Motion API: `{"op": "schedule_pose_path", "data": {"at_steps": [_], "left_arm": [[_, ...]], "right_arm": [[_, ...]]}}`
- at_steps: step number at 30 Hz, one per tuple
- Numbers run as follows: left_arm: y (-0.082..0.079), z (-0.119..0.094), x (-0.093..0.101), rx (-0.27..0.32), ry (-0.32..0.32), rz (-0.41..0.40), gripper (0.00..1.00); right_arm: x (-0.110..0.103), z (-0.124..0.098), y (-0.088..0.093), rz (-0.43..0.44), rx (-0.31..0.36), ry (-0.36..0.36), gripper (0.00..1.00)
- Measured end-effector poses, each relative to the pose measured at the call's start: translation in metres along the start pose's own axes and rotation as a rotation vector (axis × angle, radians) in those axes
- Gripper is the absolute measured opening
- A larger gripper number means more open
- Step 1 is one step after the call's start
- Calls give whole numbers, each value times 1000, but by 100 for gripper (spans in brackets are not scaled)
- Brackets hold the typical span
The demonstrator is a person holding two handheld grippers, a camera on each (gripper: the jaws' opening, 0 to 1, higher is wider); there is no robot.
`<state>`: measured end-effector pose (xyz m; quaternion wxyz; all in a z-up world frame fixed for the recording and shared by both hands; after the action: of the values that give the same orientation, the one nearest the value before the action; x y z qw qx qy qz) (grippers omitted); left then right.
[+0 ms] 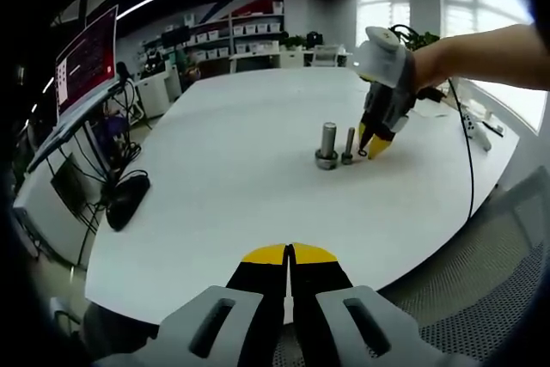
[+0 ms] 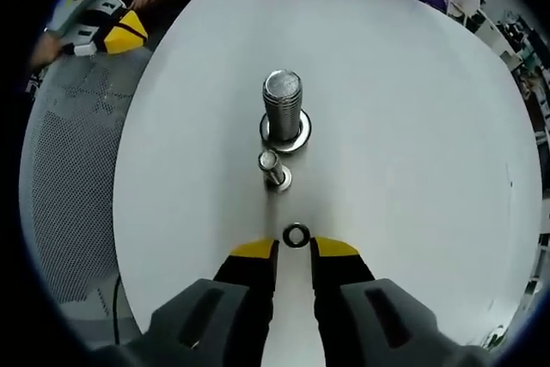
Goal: Place the washer onto the threaded stud by aligning its center hole with the stud, sliding it down to the base, and recovering from edge contact or off-axis alignment until the washer reaches the visible bottom stop.
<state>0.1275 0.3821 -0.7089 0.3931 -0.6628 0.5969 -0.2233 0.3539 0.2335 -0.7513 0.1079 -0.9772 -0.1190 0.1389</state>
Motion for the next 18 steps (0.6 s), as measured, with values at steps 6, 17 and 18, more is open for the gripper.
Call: {"op": "schedule_pose_path", "data": {"at_steps": [6, 17, 18], "left_arm": [[-1, -1, 0, 8, 0, -4, 0], [0, -1, 0, 0, -3, -1, 0], [0, -1, 0, 0, -4, -1, 0]], "right_arm": [[2, 1, -5, 2, -60, 8, 17], [-3, 4, -12, -84, -189, 24, 17], [-3, 3, -12, -82, -188, 23, 17]]}}
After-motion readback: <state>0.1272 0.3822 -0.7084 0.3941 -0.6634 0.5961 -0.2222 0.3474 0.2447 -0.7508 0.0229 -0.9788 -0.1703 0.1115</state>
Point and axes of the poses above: the point that each gripper's makers call its tool centre point, and the gripper's own axes: z roughly forward along the fingers, x roughly to its right, y roughly out of its underside, the point moved 5 cm from there along -z, roughly backward along the fingers, and after that the axes turned 15 degrees about -y, right-handed, at the moved point
